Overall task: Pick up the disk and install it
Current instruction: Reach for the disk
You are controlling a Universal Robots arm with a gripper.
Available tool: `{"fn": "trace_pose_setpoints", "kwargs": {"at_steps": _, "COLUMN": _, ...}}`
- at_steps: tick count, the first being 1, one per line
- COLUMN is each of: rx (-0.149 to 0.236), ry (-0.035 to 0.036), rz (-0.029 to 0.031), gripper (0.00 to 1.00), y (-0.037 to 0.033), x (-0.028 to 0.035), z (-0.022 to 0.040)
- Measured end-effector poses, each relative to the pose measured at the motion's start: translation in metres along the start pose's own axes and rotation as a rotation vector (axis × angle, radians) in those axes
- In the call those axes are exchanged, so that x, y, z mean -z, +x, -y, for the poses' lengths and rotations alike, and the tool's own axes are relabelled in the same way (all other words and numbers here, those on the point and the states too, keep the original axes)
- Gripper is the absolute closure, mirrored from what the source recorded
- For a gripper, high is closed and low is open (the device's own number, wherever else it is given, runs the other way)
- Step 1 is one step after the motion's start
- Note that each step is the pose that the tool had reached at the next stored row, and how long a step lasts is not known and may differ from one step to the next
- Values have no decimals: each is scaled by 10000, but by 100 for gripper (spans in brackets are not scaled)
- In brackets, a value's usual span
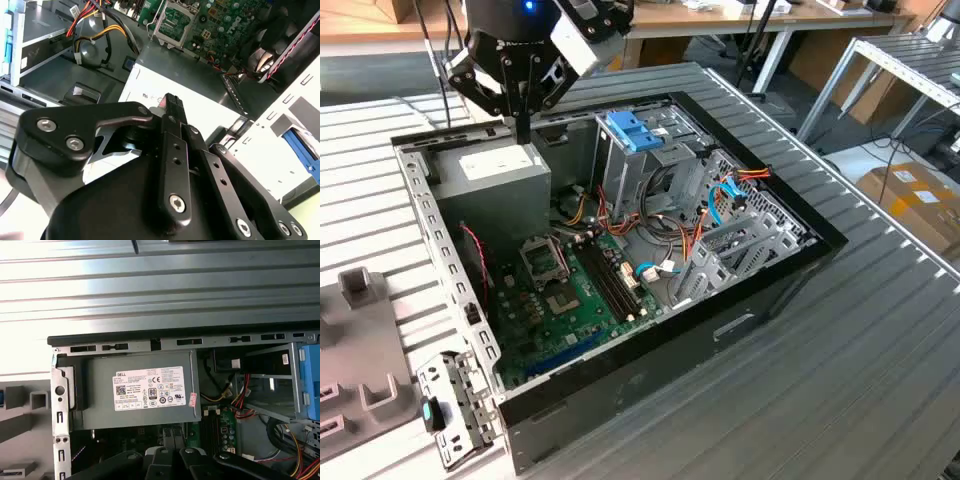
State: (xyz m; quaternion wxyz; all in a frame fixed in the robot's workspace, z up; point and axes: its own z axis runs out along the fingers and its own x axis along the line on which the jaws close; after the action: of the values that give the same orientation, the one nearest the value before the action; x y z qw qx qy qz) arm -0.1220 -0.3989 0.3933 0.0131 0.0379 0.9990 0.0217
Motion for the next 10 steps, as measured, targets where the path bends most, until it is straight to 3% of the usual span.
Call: {"fn": "trace_pose_setpoints", "kwargs": {"at_steps": 10, "rx": 0, "ry": 1, "rz": 0, "gripper": 89, "y": 3, "x": 0, "z": 0}}
